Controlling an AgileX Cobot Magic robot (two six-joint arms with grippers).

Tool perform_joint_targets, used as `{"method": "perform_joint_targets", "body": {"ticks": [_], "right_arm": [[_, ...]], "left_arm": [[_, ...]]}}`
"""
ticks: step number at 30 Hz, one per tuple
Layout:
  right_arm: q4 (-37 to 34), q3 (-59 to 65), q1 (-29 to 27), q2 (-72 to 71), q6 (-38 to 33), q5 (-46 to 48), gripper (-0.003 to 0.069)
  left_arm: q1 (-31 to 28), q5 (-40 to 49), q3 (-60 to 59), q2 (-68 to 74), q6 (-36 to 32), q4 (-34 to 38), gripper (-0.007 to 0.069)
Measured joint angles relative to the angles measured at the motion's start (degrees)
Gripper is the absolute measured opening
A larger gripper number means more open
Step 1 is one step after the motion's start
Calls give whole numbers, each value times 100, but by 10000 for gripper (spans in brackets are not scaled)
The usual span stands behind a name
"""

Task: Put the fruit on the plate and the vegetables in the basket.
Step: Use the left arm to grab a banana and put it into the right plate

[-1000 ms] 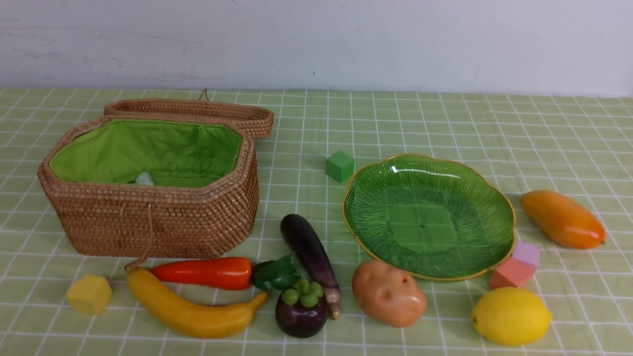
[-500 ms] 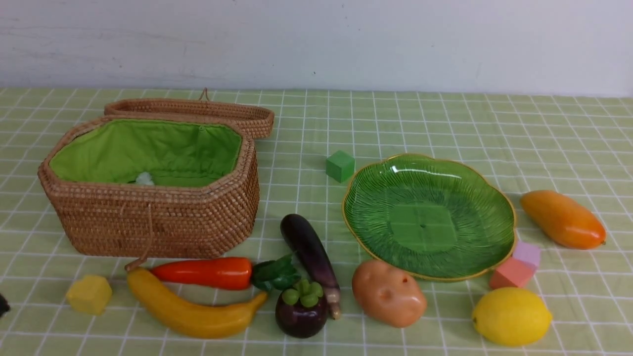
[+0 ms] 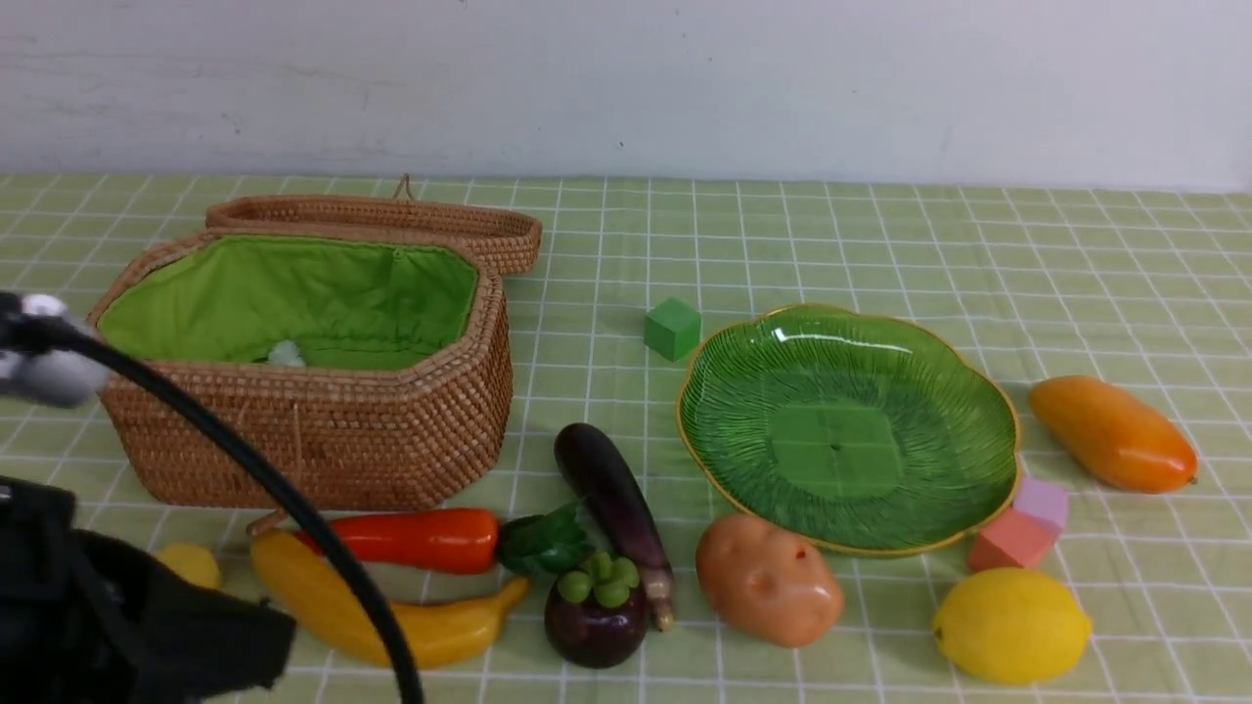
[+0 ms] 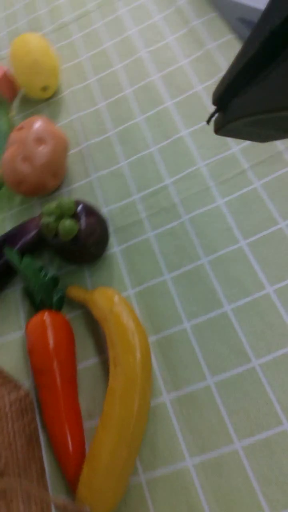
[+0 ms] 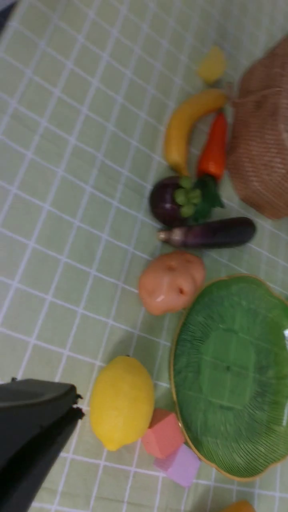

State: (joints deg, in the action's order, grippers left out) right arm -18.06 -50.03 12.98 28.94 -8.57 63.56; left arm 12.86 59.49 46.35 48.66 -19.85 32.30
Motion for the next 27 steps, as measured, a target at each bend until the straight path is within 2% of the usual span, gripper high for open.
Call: {"method": "perform_joint_targets", "body": {"ticks": [3, 4, 9, 13, 19, 25, 26, 27], "right_arm": [[-32, -531, 29, 263, -506, 534, 0], [-111, -695, 29, 307, -700, 659, 0], [-747, -910, 29, 308, -1350, 834, 2], [-1262, -916, 34, 308, -1856, 900, 5], [-1701, -1019, 34, 211, -2340, 900, 10], [-1696, -1627, 34, 17, -2297, 900, 15], [-1696, -1646, 34, 11, -2294, 900, 15], [-1691, -1689, 34, -10, -2289, 900, 15]], "left_arm": [[812, 338, 296, 429, -259, -521, -13], [1213, 484, 434, 684, -321, -972, -13], [2126, 442, 643, 1512, -411, -2532, -13], [2241, 49, 661, 2137, -618, -3113, -6], [2241, -374, 661, 2870, -1090, -3272, 67], [2241, -837, 661, 3345, -1169, -3427, 259], [2241, -864, 661, 3345, -1169, -3427, 259], [2241, -1097, 661, 3387, -1174, -3509, 314]]}}
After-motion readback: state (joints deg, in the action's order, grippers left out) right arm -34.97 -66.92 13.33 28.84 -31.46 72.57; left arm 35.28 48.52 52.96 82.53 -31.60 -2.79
